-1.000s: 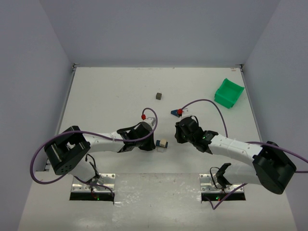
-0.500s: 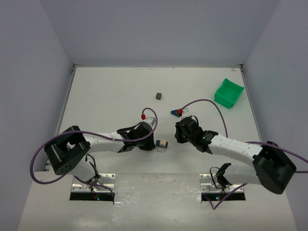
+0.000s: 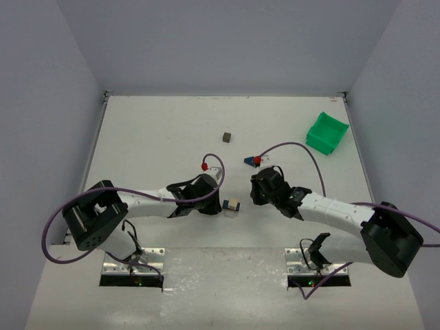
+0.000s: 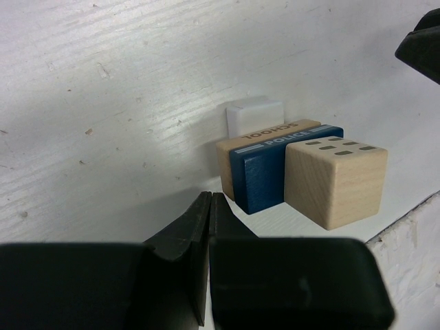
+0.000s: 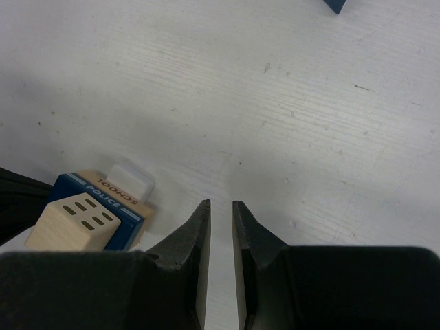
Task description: Build the wood block tower
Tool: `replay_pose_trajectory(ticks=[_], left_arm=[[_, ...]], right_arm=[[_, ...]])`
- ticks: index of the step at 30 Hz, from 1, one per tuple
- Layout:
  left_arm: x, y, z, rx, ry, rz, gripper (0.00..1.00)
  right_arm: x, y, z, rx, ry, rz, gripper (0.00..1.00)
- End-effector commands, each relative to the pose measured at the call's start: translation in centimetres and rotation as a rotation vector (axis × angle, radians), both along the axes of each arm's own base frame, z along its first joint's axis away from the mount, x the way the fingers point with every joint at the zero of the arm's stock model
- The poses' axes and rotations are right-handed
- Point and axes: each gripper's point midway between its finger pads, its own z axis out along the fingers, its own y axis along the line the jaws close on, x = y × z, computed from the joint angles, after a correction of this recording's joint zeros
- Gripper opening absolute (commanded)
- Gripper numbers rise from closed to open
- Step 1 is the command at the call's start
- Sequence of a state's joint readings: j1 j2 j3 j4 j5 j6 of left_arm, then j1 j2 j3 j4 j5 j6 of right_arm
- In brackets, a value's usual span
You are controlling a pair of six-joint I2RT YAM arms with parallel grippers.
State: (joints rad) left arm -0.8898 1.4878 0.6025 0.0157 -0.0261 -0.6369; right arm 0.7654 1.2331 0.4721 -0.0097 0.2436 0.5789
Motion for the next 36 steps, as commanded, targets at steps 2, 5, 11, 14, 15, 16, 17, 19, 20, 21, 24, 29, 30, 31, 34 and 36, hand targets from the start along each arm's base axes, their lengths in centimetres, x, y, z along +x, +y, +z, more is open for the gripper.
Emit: replay_pose_trajectory(ticks=[2, 5, 11, 14, 15, 16, 17, 19, 20, 21, 24, 29, 30, 31, 34, 36], left_arm=[[0.1, -0.8, 1.8, -0.056, -0.041, -0.013, 0.00], [-0.1, -0.5, 1.7, -0.053, -0.036, -0.014, 0.00], [-0.4, -0.4, 1.4, -0.047, -0.028, -0.021, 0.00], [-0.5, -0.3, 1.2, -0.039, -0.021, -0.022, 0.00], [-0.6, -0.2, 1.1, -0.036, -0.017, -0.025, 0.00], [-0.7, -0.2, 1.0, -0.033, -0.014, -0.028, 0.00], [-1.0, -0.2, 0.9, -0.036, -0.004, -0.039, 0.00], [-1.6, -0.3, 0.8, -0.044, 0.018, -0.061, 0.00], [-1.7, -0.3, 0.7, -0.045, 0.024, -0.064, 0.00], [-1.8, -0.2, 0.7, -0.045, 0.025, -0.063, 0.00], [-1.7, -0.6, 0.9, -0.055, 0.018, -0.072, 0.00], [-1.5, -0.8, 0.7, -0.053, 0.022, -0.077, 0.00], [-1.5, -0.9, 0.8, -0.054, 0.019, -0.080, 0.00], [-1.4, -1.1, 0.8, -0.057, 0.016, -0.082, 0.00], [-1.1, -1.3, 1.0, -0.064, 0.007, -0.078, 0.00], [-0.9, -1.4, 0.9, -0.064, 0.003, -0.075, 0.00]], right_arm=[[0.8, -0.2, 1.0, 0.008, -0.047, -0.024, 0.19], [0.8, -0.2, 0.9, 0.010, -0.042, -0.024, 0.19], [0.8, -0.2, 1.0, 0.013, -0.046, -0.026, 0.19], [0.8, -0.4, 0.9, 0.010, -0.046, -0.029, 0.19], [0.8, -0.4, 0.9, 0.009, -0.047, -0.031, 0.19], [0.9, -0.3, 1.0, 0.011, -0.048, -0.031, 0.19], [0.9, -0.3, 1.0, 0.011, -0.049, -0.031, 0.19], [0.8, -0.4, 1.0, 0.010, -0.050, -0.032, 0.19], [0.8, -0.4, 1.0, 0.010, -0.050, -0.033, 0.19], [0.8, -0.5, 1.0, 0.009, -0.051, -0.035, 0.19], [0.8, -0.5, 1.0, 0.008, -0.052, -0.035, 0.19], [0.9, -0.6, 1.1, 0.010, -0.059, -0.039, 0.19], [0.8, -0.6, 1.1, 0.009, -0.058, -0.039, 0.19], [0.8, -0.6, 1.1, 0.009, -0.057, -0.038, 0.19], [0.8, -0.6, 1.1, 0.011, -0.057, -0.039, 0.19], [0.8, -0.7, 1.0, 0.010, -0.056, -0.041, 0.19]])
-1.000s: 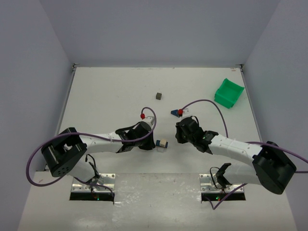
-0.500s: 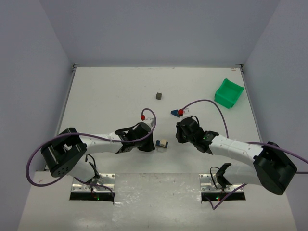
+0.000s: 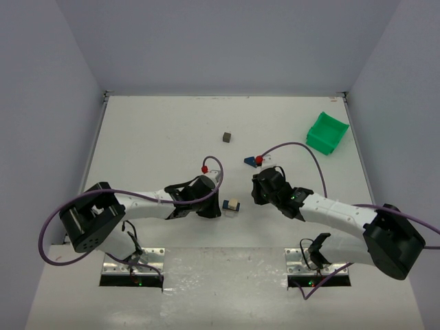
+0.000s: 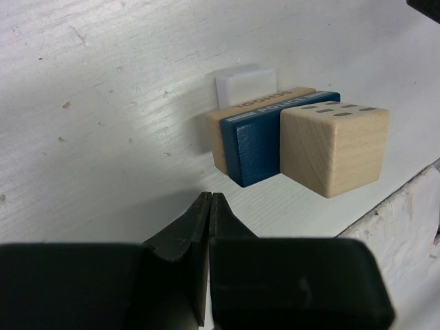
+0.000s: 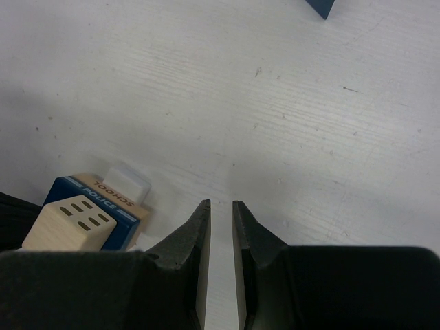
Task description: Build the wood block tower
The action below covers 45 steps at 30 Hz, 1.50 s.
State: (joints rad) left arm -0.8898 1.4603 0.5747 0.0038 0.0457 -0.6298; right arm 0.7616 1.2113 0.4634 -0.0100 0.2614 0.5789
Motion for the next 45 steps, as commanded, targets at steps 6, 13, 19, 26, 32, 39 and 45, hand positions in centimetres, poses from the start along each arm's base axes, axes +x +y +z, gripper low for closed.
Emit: replay_pose_trajectory(ticks=[6, 13, 19, 26, 32, 39, 45], left_arm=[[1.0, -1.6, 0.8, -0.040, -0.045, -0.014, 0.00], [1.3, -2.0, 1.1, -0.056, -0.055, -0.013, 0.00], [1.4, -2.3, 1.0, -0.055, -0.052, -0.019, 0.00], [1.6, -2.2, 1.2, -0.056, -0.062, -0.010, 0.00], [1.7, -2.3, 1.4, -0.061, -0.066, -0.006, 0.00], [1.9, -2.3, 1.5, -0.061, -0.072, 0.002, 0.00], [2.2, -2.5, 1.7, -0.063, -0.075, 0.012, 0.00]], right_arm=[[0.6, -0.4, 0.7, 0.008, -0.038, -0.028, 0.19], [0.6, -0.4, 0.7, 0.006, -0.038, -0.029, 0.19], [0.6, -0.5, 0.7, 0.003, -0.039, -0.029, 0.19], [0.6, -0.5, 0.6, 0.001, -0.039, -0.032, 0.19], [0.6, -0.6, 0.6, 0.002, -0.039, -0.035, 0.19], [0.6, -0.7, 0.7, 0.006, -0.044, -0.037, 0.19], [0.6, -0.7, 0.7, 0.006, -0.041, -0.037, 0.19]])
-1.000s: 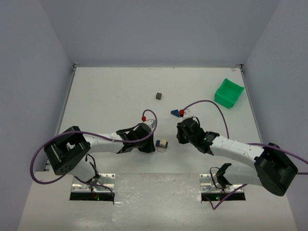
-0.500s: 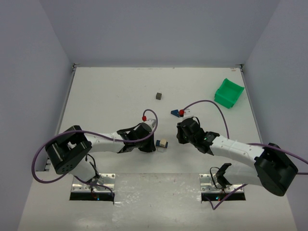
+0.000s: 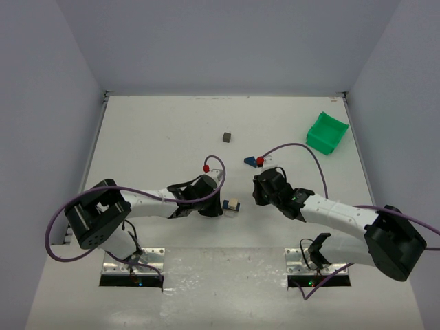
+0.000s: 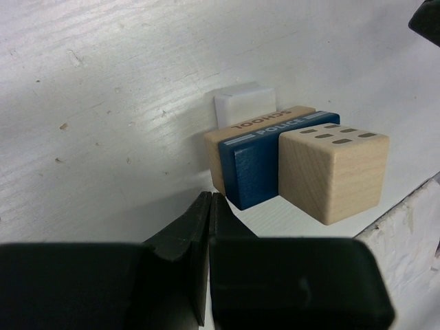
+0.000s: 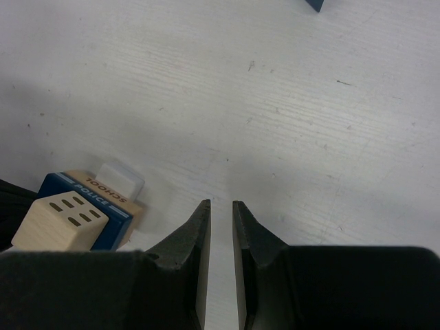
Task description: Build the wood block tower
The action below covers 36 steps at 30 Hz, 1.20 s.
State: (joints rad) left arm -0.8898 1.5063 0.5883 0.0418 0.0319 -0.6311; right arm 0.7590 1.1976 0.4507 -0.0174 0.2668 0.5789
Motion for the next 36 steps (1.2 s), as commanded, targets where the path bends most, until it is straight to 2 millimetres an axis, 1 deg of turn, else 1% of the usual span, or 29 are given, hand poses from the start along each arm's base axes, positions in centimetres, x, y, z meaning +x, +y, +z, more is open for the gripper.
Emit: replay_pose_trajectory(ticks=[1, 7, 14, 16, 18, 21, 23, 27, 29, 30, 31, 33, 34, 35, 36], left_arm=[[1.5, -2.0, 2.2, -0.066, -0.065, 0.001, 0.00], [1.6, -2.2, 2.3, -0.065, -0.070, -0.001, 0.00], [1.6, -1.9, 2.3, -0.055, -0.071, 0.007, 0.00], [1.3, -1.5, 2.3, -0.049, -0.064, 0.009, 0.00], [1.4, -0.7, 1.9, -0.020, -0.068, 0.032, 0.00], [1.6, 0.2, 2.4, -0.006, -0.087, 0.068, 0.00], [1.4, 1.3, 2.5, 0.024, -0.089, 0.096, 0.00], [2.2, 2.4, 4.4, 0.026, -0.129, 0.169, 0.00], [3.8, 2.6, 7.0, 0.022, -0.188, 0.253, 0.00], [4.5, 3.7, 7.6, 0.053, -0.204, 0.323, 0.00], [5.1, 4.2, 8.5, 0.068, -0.221, 0.372, 0.00], [6.8, 5.1, 11.5, 0.081, -0.262, 0.508, 0.00], [7.8, 6.2, 12.6, 0.103, -0.306, 0.587, 0.03], [7.9, 6.0, 13.5, 0.089, -0.299, 0.607, 0.16], [8.6, 6.1, 15.1, 0.083, -0.330, 0.625, 0.43]], right_arm=[[0.8, -0.2, 0.9, 0.013, -0.044, -0.030, 0.19], [0.8, -0.3, 0.9, 0.012, -0.046, -0.032, 0.19], [0.9, -0.4, 1.0, 0.013, -0.047, -0.035, 0.19], [0.9, -0.4, 1.0, 0.012, -0.047, -0.034, 0.19], [0.9, -0.4, 1.0, 0.011, -0.049, -0.033, 0.19], [1.2, -0.4, 1.3, 0.009, -0.061, -0.035, 0.19], [1.5, -0.3, 1.7, 0.009, -0.073, -0.036, 0.19], [2.3, -0.2, 3.0, 0.012, -0.105, -0.040, 0.20], [2.7, -0.3, 4.0, 0.011, -0.130, -0.049, 0.20], [2.9, -0.3, 4.8, 0.021, -0.150, -0.052, 0.20], [3.2, -0.4, 5.4, 0.022, -0.172, -0.061, 0.20], [4.1, -0.5, 7.4, 0.026, -0.226, -0.076, 0.22], [4.4, -0.4, 8.2, 0.032, -0.248, -0.077, 0.24], [4.7, -0.3, 8.8, 0.032, -0.261, -0.073, 0.25], [5.0, -0.1, 9.8, 0.036, -0.278, -0.067, 0.33]])
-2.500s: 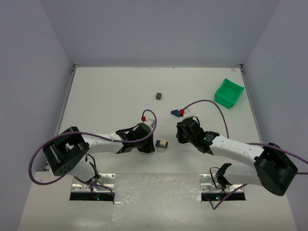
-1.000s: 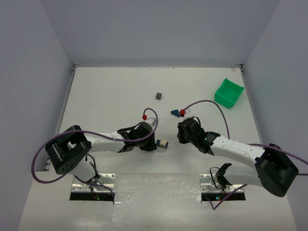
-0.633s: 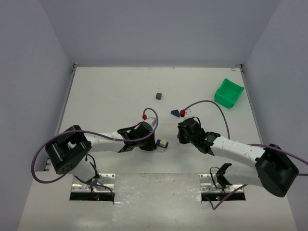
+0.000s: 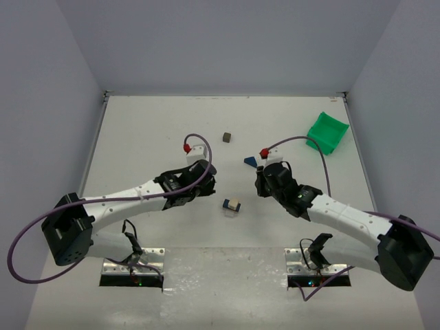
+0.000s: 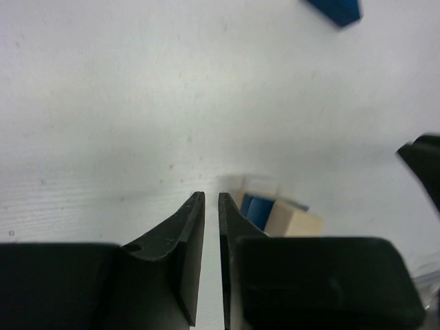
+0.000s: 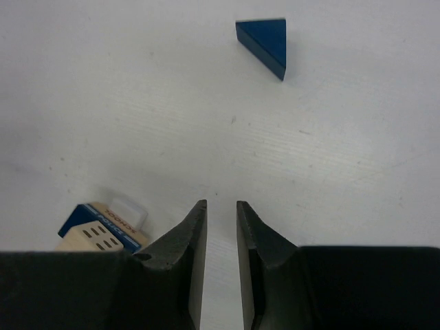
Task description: Build the wood block tower
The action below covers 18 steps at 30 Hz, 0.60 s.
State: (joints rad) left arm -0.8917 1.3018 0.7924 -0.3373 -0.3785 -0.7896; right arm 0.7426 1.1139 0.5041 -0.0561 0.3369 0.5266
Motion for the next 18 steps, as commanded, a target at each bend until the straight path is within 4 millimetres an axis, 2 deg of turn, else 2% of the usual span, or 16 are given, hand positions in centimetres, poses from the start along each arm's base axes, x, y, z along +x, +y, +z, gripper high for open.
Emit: replay_pose_trajectory(ticks=[1, 3, 5, 6, 9, 11, 12, 13, 16, 17, 18], left_arm=[[3.7, 2.2, 7.7, -0.001, -0.175, 0.253, 0.70], [4.3, 2.3, 9.0, -0.016, -0.203, 0.278, 0.94], [5.0, 2.2, 10.0, -0.035, -0.220, 0.284, 1.00], [5.5, 2.0, 10.8, -0.044, -0.236, 0.264, 1.00], [7.0, 1.6, 11.9, -0.058, -0.250, 0.194, 1.00], [9.5, 1.0, 13.6, -0.087, -0.283, 0.059, 1.00], [10.7, 2.3, 12.8, -0.062, -0.270, 0.075, 1.00], [11.8, 1.6, 12.9, -0.115, -0.229, -0.041, 1.00], [14.6, 0.8, 12.8, -0.107, -0.264, -0.242, 1.00], [15.6, 0.3, 13.7, -0.074, -0.298, -0.297, 1.00], [16.7, -0.4, 12.6, -0.044, -0.280, -0.334, 1.00]], right_arm=[[3.2, 0.7, 7.0, 0.042, -0.176, -0.023, 0.42], [3.5, 0.7, 8.2, 0.044, -0.197, -0.024, 0.71], [3.8, 0.5, 8.9, 0.045, -0.208, -0.036, 0.93], [3.9, 0.5, 9.5, 0.049, -0.219, -0.038, 0.97], [4.0, 0.4, 10.1, 0.045, -0.227, -0.042, 0.99], [4.0, -0.2, 10.1, 0.033, -0.228, -0.058, 0.99], [4.1, -0.3, 10.2, 0.034, -0.231, -0.065, 0.99], [4.1, -1.1, 10.2, 0.026, -0.233, -0.096, 0.99], [4.0, -2.4, 9.3, 0.016, -0.212, -0.134, 0.99], [3.9, -2.7, 8.8, 0.011, -0.204, -0.143, 0.99], [3.9, -3.1, 8.5, 0.007, -0.198, -0.156, 0.99]])
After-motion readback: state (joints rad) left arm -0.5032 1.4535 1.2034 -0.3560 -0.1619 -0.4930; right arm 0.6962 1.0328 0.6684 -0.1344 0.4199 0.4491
